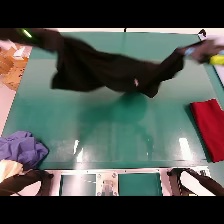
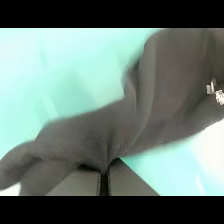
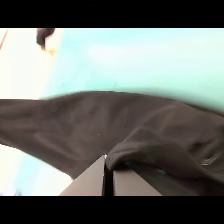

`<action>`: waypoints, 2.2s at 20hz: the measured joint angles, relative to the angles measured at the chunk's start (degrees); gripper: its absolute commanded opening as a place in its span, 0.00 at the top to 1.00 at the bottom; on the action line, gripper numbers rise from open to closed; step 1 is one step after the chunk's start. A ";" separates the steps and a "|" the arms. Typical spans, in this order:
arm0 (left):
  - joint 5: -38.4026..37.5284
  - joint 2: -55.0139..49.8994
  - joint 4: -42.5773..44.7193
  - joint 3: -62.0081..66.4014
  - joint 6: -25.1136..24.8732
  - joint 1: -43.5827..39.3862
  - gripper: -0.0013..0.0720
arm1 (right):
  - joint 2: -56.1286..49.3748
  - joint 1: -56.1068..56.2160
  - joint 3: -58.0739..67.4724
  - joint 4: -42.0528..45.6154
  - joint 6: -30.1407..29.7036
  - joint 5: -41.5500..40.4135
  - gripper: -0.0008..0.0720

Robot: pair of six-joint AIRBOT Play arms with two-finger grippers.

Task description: Fold the shirts.

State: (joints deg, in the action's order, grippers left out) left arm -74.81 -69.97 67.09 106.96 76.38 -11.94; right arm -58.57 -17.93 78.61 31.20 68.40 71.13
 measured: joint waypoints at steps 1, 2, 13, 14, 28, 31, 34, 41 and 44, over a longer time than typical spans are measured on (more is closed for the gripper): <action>-0.02 0.98 0.42 3.74 0.02 0.00 0.95 | 3.41 -1.64 2.40 -0.07 0.39 0.46 0.97; -0.09 2.03 1.07 6.58 0.02 0.00 0.95 | 6.36 -3.28 4.63 -0.20 0.90 0.61 0.97; -2.49 6.82 13.09 4.42 2.47 0.00 0.95 | 21.38 -14.62 6.32 11.69 8.68 0.20 0.97; -2.49 6.23 12.76 1.27 2.64 0.00 0.95 | 21.38 -14.75 2.60 11.96 8.61 0.02 0.97; 16.37 -21.92 -6.23 -27.58 1.14 1.38 0.17 | -9.09 -9.18 -38.88 7.30 -6.36 -24.90 0.53; 9.31 -23.45 -5.46 -21.46 2.25 5.73 0.17 | -12.09 -10.78 -33.66 9.40 -7.19 -22.45 0.54; -2.32 -23.52 -4.55 -16.35 2.84 11.39 0.17 | -12.22 -14.38 -30.53 11.47 -6.93 -16.55 0.54; -12.74 -18.01 -3.93 -30.14 0.17 19.52 0.17 | -8.61 -24.35 -35.89 14.95 -4.92 -9.86 0.54; -8.09 -16.76 -7.41 -40.44 -4.15 20.24 0.17 | -8.17 -26.01 -40.17 15.56 -4.66 -9.88 0.43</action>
State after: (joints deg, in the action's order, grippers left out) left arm -82.89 -86.74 59.68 66.52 72.23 8.29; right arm -66.74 -43.94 38.44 46.76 63.75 61.25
